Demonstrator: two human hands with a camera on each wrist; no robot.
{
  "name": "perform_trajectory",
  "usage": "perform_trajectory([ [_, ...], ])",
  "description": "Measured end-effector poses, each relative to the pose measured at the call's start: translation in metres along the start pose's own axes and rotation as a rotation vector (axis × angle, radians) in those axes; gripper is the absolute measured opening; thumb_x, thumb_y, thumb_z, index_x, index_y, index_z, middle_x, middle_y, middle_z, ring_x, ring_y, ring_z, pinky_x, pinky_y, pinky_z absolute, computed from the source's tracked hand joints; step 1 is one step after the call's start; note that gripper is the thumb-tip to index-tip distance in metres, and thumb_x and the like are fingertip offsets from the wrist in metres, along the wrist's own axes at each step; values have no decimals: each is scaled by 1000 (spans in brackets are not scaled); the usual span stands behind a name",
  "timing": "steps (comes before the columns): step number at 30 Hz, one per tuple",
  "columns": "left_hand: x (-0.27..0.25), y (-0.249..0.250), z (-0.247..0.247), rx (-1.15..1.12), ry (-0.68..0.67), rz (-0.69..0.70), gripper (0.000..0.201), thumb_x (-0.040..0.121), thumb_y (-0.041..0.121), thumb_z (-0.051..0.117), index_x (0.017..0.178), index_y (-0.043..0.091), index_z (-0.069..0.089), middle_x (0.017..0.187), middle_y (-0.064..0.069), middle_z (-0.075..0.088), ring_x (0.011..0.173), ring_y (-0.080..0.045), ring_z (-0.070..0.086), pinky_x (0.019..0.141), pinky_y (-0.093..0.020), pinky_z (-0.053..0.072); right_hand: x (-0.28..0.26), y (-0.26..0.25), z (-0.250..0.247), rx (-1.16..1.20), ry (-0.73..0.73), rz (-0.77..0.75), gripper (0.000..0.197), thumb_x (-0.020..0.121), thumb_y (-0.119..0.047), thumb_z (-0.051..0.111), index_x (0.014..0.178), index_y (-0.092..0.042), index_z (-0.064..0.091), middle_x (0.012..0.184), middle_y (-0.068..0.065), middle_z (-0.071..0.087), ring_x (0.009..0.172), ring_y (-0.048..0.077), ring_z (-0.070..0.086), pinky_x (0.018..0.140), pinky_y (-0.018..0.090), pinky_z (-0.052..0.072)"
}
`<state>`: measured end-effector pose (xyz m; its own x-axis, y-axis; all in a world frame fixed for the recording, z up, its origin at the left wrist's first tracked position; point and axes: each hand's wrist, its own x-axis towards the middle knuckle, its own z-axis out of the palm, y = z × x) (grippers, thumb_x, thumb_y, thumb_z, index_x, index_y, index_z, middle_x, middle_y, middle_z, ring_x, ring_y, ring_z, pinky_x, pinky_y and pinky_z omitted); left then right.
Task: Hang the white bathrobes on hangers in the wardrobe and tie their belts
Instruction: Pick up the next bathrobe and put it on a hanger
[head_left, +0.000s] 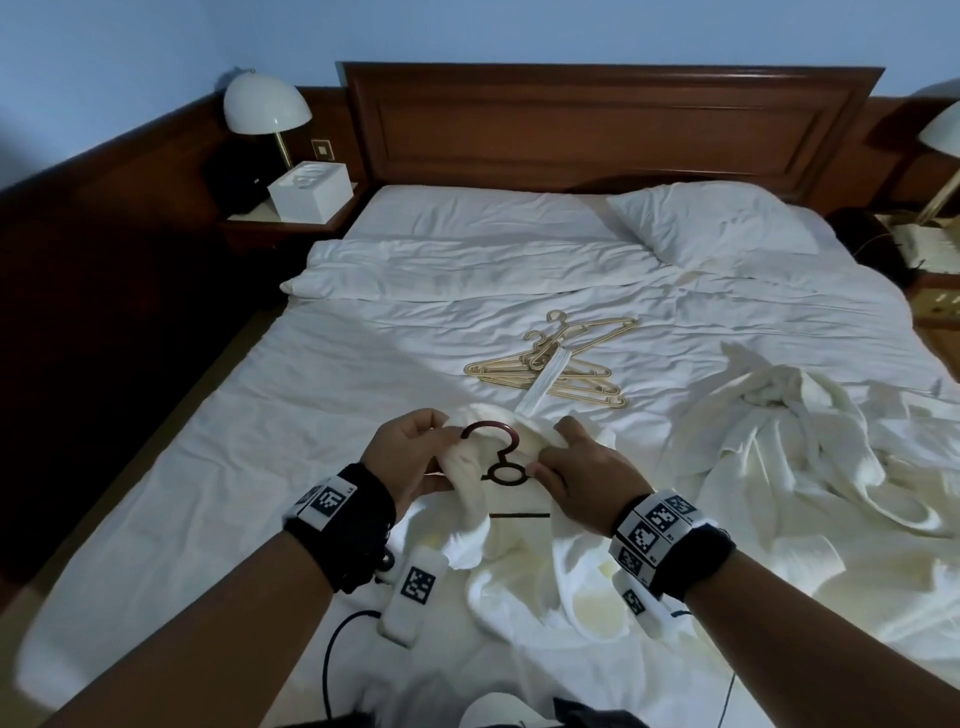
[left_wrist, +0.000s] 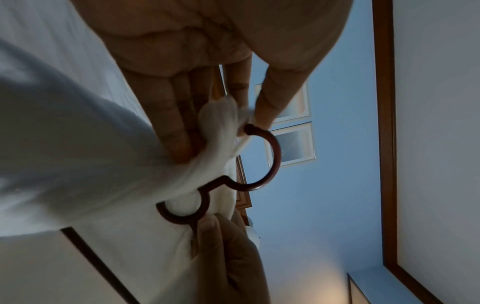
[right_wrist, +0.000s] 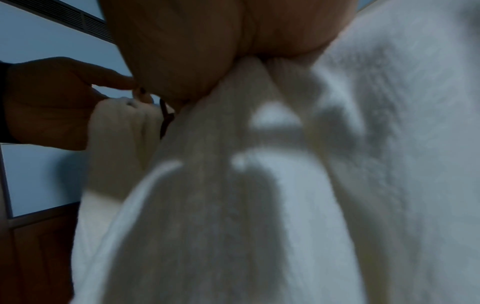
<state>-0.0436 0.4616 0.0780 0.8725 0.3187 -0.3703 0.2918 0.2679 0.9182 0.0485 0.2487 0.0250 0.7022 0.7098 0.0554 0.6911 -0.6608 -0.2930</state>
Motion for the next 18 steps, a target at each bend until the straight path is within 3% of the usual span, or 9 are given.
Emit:
perform_trajectory([
  [4,-4,4,-1,-22,-57,-16,12,90,11,61,85,2,64,85,-15,64,77,-36,64,79,-49,55,4,0,-3,11,-24,27,37,98,-46,43,87,-18,65,111,5,44,74,30,61,63,30,42],
  [8,-4,6,-3,-57,-68,-25,15,92,15,59,84,3,63,86,-13,66,71,-33,66,70,-40,59,6,-6,-5,8,-58,54,38,99,-46,40,88,-19,63,110,4,41,78,30,61,65,32,43],
  [12,-6,6,-6,-80,-140,-52,17,97,7,50,94,6,67,90,-14,69,72,-31,68,69,-38,60,8,-7,-6,34,-109,18,38,100,-45,39,88,-17,61,111,6,42,77,30,60,67,33,45],
  [16,-8,9,-3,109,-152,26,11,90,8,62,99,9,69,92,-19,71,74,-30,69,64,-37,59,10,-7,-4,50,-184,-55,38,100,-44,40,86,-15,60,109,4,41,66,27,51,70,40,49],
  [18,-6,8,-2,342,-179,141,14,89,11,65,99,16,73,93,-9,73,82,-22,70,70,-36,59,12,-7,-4,44,-198,-88,38,99,-43,41,85,-15,61,104,1,38,64,25,48,71,41,49],
])
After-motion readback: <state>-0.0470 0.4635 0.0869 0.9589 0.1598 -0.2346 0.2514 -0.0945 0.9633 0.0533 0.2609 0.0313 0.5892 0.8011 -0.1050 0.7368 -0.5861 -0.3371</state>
